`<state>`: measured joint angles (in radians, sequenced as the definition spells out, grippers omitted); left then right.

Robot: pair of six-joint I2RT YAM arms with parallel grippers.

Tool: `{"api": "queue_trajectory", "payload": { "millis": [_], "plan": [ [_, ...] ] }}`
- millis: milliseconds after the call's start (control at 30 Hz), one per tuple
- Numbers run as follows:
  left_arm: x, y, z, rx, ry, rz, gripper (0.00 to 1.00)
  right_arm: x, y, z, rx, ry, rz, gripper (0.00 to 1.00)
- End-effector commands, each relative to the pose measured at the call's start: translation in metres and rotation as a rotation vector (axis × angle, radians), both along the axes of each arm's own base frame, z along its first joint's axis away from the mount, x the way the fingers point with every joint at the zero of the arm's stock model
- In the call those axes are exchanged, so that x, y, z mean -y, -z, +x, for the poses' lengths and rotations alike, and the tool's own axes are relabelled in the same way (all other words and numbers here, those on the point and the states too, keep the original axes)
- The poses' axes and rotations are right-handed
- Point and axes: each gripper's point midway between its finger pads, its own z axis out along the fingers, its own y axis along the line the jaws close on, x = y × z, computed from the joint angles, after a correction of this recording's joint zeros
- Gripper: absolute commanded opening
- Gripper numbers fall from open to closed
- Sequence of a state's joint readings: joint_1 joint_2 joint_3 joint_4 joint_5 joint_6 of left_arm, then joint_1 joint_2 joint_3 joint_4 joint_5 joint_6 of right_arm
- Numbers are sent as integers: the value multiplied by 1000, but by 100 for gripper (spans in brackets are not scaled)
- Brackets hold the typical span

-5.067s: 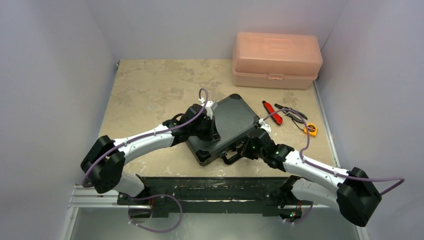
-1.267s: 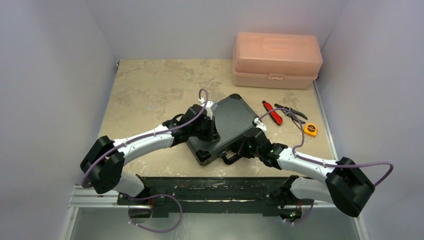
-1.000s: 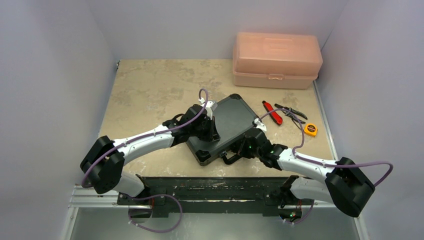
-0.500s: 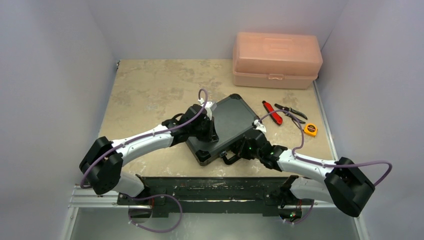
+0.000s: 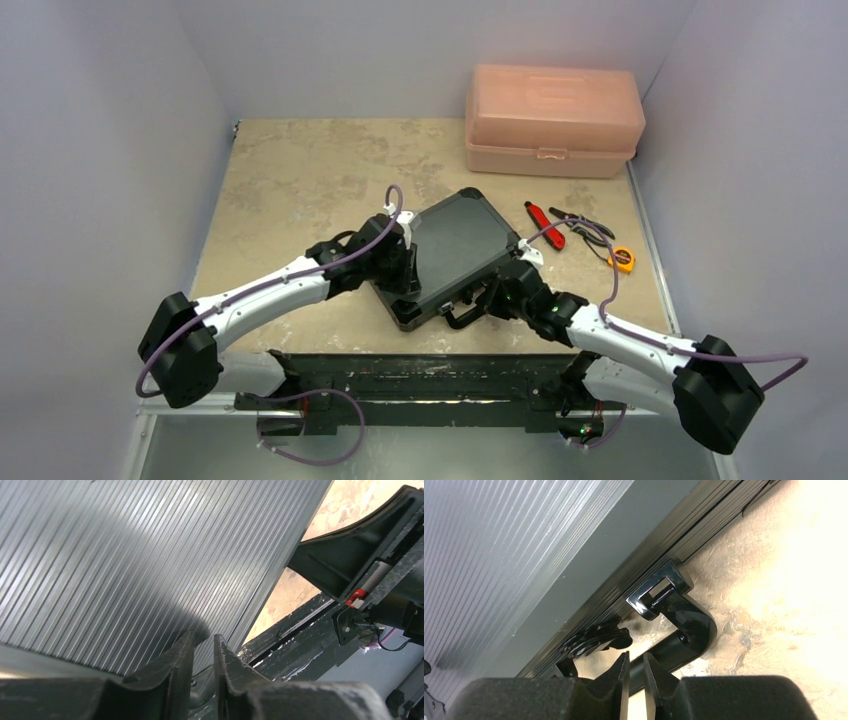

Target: Pack up texas hold em set

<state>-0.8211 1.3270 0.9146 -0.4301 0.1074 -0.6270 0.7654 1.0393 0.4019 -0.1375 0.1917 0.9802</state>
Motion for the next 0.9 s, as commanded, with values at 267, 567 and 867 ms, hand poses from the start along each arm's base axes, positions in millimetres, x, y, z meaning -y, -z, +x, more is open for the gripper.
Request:
{"api": "queue_trajectory", "payload": {
  "millis": [267, 567, 867],
  "plan": [
    [-31, -43, -3, 140, -28, 16, 41, 17, -53, 8, 109, 50, -9, 36],
    [-66, -71, -3, 263, -86, 57, 69, 26, -91, 13, 217, 51, -15, 59],
    [-126, -89, -5, 410, -215, 166, 95, 35, -141, 18, 370, 28, -15, 99]
  ]
}}
